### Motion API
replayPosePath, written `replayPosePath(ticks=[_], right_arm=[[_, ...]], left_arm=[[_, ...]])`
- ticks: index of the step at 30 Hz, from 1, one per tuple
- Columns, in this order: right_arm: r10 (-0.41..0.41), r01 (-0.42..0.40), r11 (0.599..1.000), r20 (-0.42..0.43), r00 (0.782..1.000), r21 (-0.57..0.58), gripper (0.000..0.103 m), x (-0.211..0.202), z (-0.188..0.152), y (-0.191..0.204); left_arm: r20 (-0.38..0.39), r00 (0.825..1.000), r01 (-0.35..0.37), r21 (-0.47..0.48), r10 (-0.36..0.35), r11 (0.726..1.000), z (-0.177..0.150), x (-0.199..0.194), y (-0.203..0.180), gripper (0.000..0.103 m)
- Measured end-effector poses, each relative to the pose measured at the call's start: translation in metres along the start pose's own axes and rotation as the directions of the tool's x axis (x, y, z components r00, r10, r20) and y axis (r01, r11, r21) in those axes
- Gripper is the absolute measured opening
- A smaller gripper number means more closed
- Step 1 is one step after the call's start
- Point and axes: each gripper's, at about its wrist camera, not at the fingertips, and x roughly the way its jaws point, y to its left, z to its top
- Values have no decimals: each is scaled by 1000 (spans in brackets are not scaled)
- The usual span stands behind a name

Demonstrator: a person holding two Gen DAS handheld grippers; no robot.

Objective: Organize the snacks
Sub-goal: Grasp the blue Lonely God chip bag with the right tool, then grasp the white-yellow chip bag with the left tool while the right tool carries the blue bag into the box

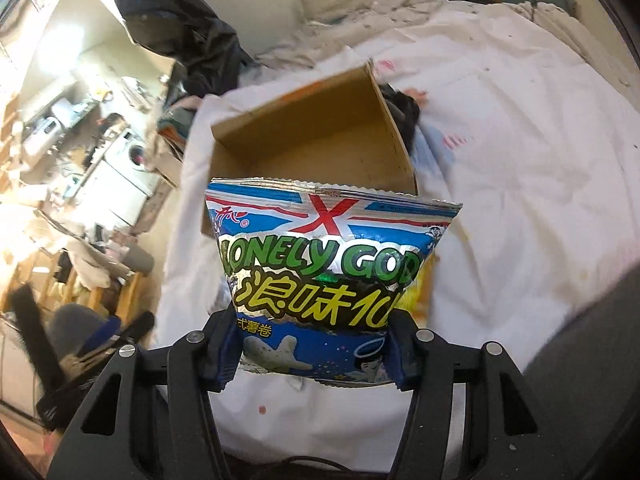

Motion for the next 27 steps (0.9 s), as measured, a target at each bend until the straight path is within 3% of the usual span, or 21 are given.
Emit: replayPosePath(ticks=[3,5,7,9,13,16,23,25,27], right_arm=[[30,-30,1000,28,999,-9,59,-3,10,-9],[19,-18,1000,38,999,-16,59,-3,11,-14],[14,-14,1000,31,999,10,59,5,14,-19],[7,-8,999,12,1000,51,59,12,19,-28],[7,-7,996,-6,1000,90,59,13,20,-37],[10,-8,995,-13,1000,94,59,13,20,-38],[11,-8,995,-26,1000,103,59,17,22,-40],[9,-5,995,-32,999,103,59,19,24,-40],[10,-6,995,-33,999,101,59,20,25,-39]], left_arm=[[-66,998,6,-14,-7,1000,21,19,6,102],[-116,993,17,-30,-21,999,31,34,8,97],[-206,977,38,-44,-46,998,40,59,9,78],[-278,959,56,-26,-61,998,41,80,3,69],[-417,906,78,4,-69,997,34,127,-14,67],[-469,879,87,-23,-88,996,26,150,-18,66],[-507,854,107,-49,-117,993,12,163,-25,63],[-506,849,132,-78,-154,988,11,162,-22,36],[-505,847,131,-106,-167,986,10,158,-17,29]])
